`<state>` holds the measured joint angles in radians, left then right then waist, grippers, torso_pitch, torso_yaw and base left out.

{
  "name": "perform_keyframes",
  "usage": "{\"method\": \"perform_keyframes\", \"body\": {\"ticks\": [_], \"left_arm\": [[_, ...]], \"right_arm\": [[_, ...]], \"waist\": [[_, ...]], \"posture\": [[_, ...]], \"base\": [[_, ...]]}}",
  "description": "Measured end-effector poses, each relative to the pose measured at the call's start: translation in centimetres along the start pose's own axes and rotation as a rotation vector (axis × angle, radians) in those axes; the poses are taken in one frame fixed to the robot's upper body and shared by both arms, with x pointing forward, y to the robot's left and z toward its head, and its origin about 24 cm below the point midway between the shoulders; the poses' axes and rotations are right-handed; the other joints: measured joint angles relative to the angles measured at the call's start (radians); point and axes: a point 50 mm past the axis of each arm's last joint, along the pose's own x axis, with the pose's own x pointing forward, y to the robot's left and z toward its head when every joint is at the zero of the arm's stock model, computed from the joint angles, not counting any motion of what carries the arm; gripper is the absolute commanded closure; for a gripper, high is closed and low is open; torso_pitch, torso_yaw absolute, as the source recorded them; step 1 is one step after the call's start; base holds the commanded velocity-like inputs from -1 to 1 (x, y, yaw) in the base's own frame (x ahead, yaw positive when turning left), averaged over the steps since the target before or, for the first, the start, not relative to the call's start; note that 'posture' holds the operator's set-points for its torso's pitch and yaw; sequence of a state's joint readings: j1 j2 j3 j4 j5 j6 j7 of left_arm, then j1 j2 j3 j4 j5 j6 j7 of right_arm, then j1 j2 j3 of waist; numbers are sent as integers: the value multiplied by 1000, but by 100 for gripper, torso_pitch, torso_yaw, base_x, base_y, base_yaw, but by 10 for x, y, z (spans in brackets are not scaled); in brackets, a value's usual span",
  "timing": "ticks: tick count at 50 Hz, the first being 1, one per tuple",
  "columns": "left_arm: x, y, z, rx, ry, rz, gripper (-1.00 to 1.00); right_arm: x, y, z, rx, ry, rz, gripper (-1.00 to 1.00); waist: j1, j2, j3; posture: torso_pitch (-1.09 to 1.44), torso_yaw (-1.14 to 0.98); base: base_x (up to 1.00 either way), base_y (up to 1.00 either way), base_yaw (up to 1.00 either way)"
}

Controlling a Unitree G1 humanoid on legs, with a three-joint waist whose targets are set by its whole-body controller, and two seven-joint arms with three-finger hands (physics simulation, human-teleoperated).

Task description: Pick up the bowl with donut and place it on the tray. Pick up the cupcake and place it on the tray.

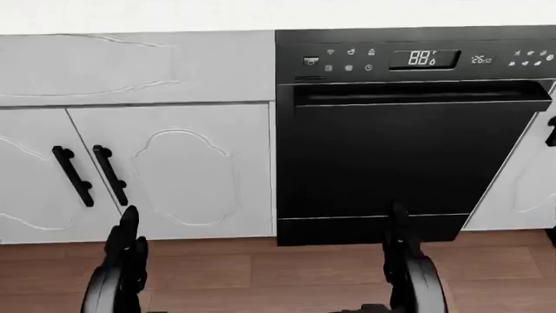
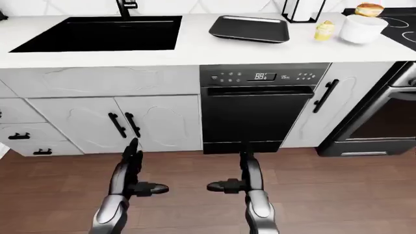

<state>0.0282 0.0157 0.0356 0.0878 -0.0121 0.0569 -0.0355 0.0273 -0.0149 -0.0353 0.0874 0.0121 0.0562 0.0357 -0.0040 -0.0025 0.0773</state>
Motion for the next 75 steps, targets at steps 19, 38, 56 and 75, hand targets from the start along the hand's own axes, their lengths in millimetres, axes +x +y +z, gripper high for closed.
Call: {"method": "perform_keyframes", "body": {"ticks": [19,38,56,75], "left_arm": [[5,3,61,44,-139,-3,-100],[-11,6,175,87,-282,16,-100],[-18,-1,190,75,-299,-20,-100],[-22,3,201,93,-347,-1,-100]], "right_arm": [[9,5,43,-16,-93,27,-100],[-3,7,145,21,-291,75,-100],[-8,4,145,28,-277,82,-100],[-14,17,166,38,-371,148,-100]], "waist": [[8,-3,-64],[13,57,-50],[26,-65,-37],[37,-51,-41]], "posture": [[0,0],[0,0],[0,0],[0,0]], "base": [[0,0,0],[0,-18,0],[15,-93,0],[22,-89,0]]}}
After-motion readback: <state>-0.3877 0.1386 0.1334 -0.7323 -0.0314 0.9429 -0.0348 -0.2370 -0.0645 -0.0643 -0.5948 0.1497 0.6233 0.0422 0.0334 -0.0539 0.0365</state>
